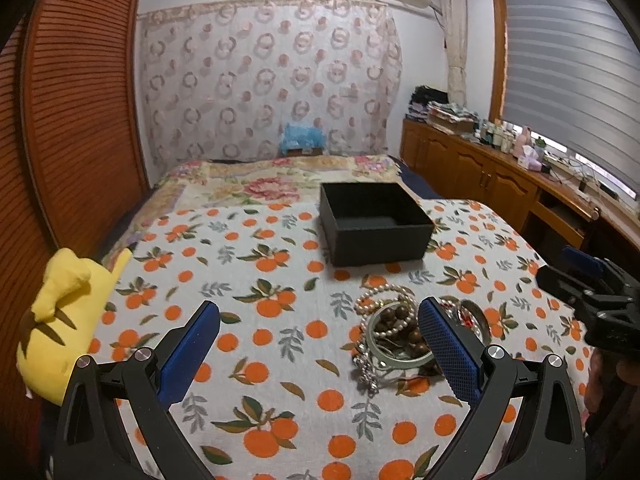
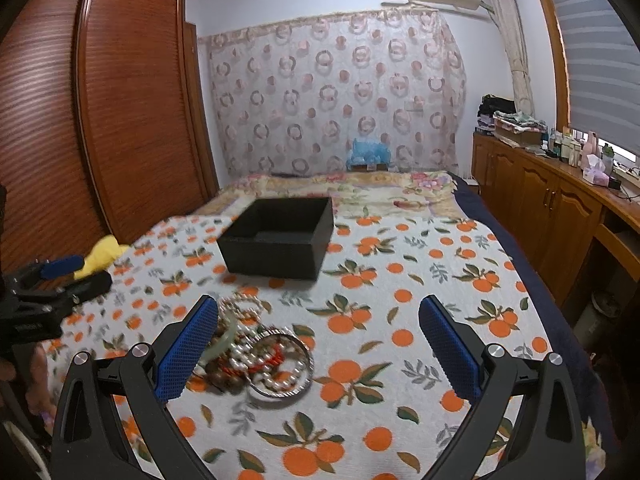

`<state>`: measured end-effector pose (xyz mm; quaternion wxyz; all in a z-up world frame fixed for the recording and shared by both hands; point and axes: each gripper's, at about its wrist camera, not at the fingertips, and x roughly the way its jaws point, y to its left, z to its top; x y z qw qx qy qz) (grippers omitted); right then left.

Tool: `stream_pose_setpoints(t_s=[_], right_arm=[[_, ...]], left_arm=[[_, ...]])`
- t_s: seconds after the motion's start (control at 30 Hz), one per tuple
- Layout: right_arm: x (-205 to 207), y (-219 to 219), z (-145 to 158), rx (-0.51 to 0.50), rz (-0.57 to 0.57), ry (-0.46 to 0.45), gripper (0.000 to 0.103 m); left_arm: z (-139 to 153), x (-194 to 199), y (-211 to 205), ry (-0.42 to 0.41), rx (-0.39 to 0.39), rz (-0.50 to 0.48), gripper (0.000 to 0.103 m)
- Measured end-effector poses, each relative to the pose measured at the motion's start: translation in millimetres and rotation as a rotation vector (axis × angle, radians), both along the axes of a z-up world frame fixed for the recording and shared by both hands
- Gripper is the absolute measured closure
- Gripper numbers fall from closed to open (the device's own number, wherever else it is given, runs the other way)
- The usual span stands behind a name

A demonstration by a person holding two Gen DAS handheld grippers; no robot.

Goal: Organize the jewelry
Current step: 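Close the left tool on a pearl necklace while the right tool approaches the pile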

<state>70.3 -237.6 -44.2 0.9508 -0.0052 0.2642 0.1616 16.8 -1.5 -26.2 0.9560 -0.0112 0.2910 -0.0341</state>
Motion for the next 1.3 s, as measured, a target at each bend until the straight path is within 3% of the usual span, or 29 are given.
stream_pose_setpoints(t_s=[0.27,0.43,0.5,0.77,0.9,1.03,1.3], right_arm=[[4.6,-5.8,-21.1,-0.002,0.05,0.071,0.002],[7.2,-8.1,-32.1,0.0,0.075,0.116,0.018],[8.1,-8.0,-35.4,0.003,0.085,0.128,0.023],[8.2,-7.5,-38.6,0.004,0.096,0.133,0.024],[8.2,-7.0,-40.1,0.002,0.103,0.136,0.024],[9.5,-4.0,-41.6,-0.013,0.118,0.15,0.029],[12.9,-1.3,-42.1,-0.031,0.139,0.161,0.034]], left_arm=[[-15.0,9.6,-9.7,0.051,-0.007,-0.076,0.007],[-23.9,20.1,-15.6,0.092,-0.026,-0.142,0.009],[-28.8,27.6,-19.9,0.119,-0.029,-0.175,0.02],[-49.5,56.6,-38.9,0.208,0.017,-0.236,0.045],[-47.9,62.0,-41.1,0.204,0.015,-0.246,0.052],[-48.5,71.3,-44.1,0.219,0.014,-0.26,0.069],[-54.2,84.0,-53.2,0.25,0.016,-0.314,0.079]])
